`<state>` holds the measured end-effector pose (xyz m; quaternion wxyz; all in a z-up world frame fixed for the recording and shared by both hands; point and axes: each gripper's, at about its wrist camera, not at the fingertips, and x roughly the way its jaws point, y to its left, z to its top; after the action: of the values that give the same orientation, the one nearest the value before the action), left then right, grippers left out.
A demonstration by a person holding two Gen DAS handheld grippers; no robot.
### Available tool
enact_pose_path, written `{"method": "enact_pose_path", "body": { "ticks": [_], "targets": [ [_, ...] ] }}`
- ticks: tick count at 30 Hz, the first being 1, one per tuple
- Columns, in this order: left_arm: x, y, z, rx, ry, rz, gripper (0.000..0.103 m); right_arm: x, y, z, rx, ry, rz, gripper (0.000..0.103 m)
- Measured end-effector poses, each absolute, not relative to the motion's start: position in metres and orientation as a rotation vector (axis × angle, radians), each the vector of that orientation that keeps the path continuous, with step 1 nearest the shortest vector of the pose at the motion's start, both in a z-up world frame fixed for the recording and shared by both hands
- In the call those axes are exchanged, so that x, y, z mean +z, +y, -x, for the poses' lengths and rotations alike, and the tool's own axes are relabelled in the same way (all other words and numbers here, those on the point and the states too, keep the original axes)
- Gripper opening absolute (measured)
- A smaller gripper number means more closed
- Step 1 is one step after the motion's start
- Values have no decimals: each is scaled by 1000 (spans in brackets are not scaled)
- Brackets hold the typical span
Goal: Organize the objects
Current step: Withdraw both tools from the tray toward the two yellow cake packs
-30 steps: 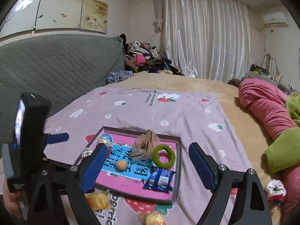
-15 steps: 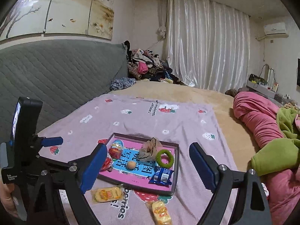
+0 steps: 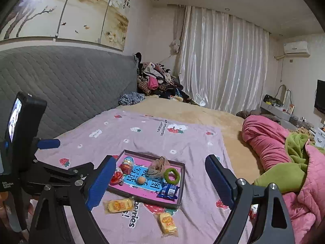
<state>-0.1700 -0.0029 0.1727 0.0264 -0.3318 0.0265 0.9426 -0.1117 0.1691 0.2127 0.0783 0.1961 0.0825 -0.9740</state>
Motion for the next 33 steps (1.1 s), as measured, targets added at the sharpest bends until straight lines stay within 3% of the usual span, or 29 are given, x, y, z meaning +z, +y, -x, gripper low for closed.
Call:
{"method": "enact_pose_path", "body": {
  "ticks": [7,14,33],
  "targets": [
    [189,-2,136,2943,87,953,103,214,167,83,-2916,248,-578,94],
    [172,1,114,2938,86,957,103,197,169,63,-2914,269,-639,95],
    [56,25,128,2814,201,1173,103,86,182,77,-2834,296,-965,98]
  ]
}}
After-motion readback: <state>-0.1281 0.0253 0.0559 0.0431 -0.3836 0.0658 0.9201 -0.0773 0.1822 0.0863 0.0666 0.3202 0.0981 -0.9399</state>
